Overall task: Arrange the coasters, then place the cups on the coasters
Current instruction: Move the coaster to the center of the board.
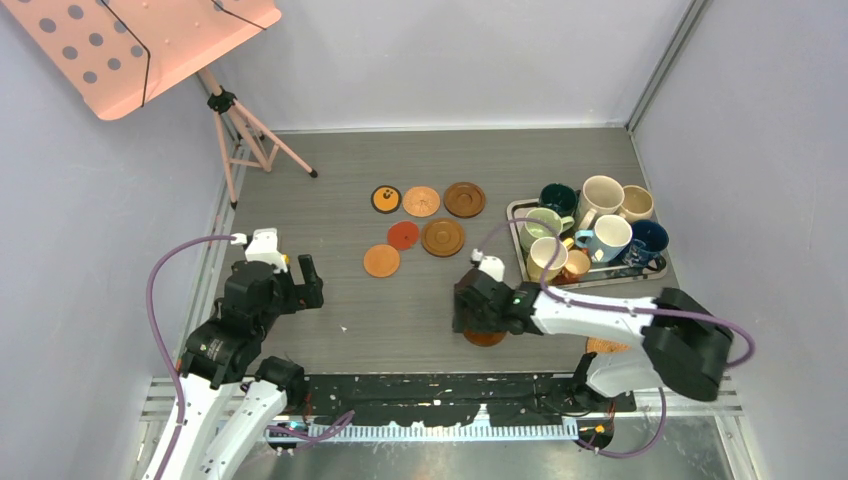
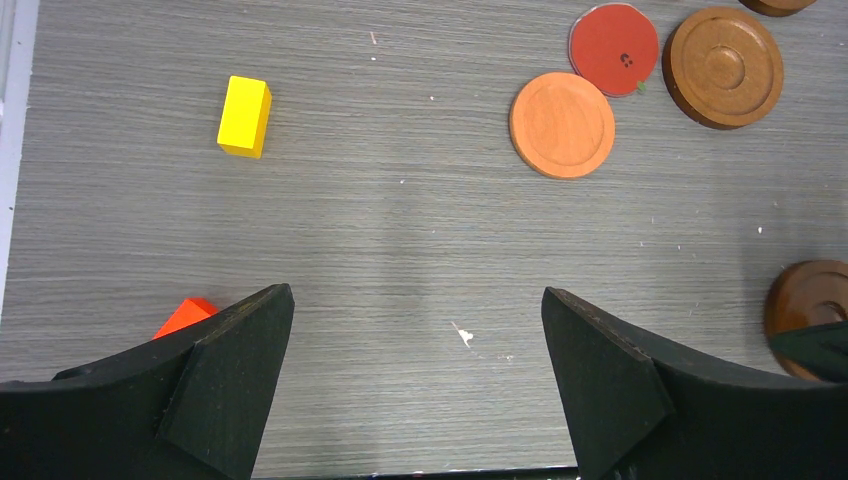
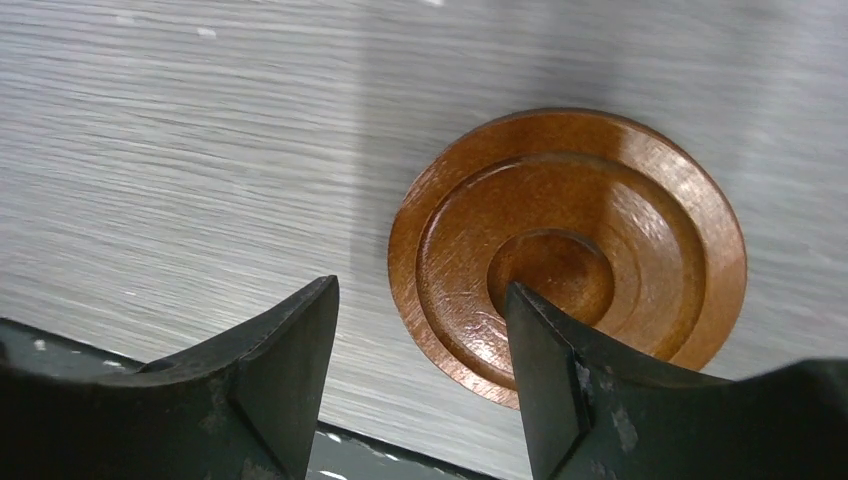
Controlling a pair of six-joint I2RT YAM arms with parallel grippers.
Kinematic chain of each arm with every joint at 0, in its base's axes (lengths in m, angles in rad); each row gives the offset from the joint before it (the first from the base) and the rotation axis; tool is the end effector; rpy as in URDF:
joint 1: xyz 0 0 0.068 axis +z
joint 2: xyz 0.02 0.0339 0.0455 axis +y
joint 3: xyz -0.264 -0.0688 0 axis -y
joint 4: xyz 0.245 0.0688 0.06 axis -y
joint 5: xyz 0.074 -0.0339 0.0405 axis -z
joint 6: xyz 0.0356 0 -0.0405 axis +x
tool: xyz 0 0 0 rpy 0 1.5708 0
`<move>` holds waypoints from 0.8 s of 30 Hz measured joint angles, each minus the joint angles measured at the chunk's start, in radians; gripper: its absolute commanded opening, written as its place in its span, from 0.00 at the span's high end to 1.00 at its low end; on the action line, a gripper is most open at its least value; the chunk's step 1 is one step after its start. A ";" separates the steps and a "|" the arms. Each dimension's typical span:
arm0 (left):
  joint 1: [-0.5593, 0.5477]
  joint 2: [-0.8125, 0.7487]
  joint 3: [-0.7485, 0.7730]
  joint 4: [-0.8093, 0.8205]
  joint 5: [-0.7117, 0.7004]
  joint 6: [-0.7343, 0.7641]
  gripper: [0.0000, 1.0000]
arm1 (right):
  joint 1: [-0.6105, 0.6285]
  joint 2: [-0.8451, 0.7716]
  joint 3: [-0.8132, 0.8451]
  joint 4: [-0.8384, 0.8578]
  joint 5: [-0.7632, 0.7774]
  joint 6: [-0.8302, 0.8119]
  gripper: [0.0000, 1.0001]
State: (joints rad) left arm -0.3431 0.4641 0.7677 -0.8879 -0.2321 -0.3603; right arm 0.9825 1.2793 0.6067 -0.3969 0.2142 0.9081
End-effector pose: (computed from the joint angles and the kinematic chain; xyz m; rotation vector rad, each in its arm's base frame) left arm 0.0879 -0.0227 0.3022 -0.1523 2.1364 -0.1619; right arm 0.1314 0.1833 0.1653 -0.0257 2.6531 0.3835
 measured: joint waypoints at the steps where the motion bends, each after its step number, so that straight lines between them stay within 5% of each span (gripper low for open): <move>1: 0.000 0.000 0.000 0.000 0.000 0.000 0.02 | 0.018 0.047 0.031 0.024 -0.015 -0.002 0.32; 12: 0.000 0.000 0.000 0.000 -0.004 0.000 0.02 | 0.055 0.406 0.322 0.226 -0.066 -0.134 0.33; 24: 0.000 0.000 0.000 0.000 -0.004 0.000 0.02 | 0.026 0.574 0.500 0.285 -0.059 -0.233 0.34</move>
State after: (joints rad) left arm -0.3431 0.4641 0.7677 -0.8883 -0.2363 -0.3603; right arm 1.0088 1.8534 1.1072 -0.1120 0.1555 0.6754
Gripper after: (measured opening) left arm 0.985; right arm 0.665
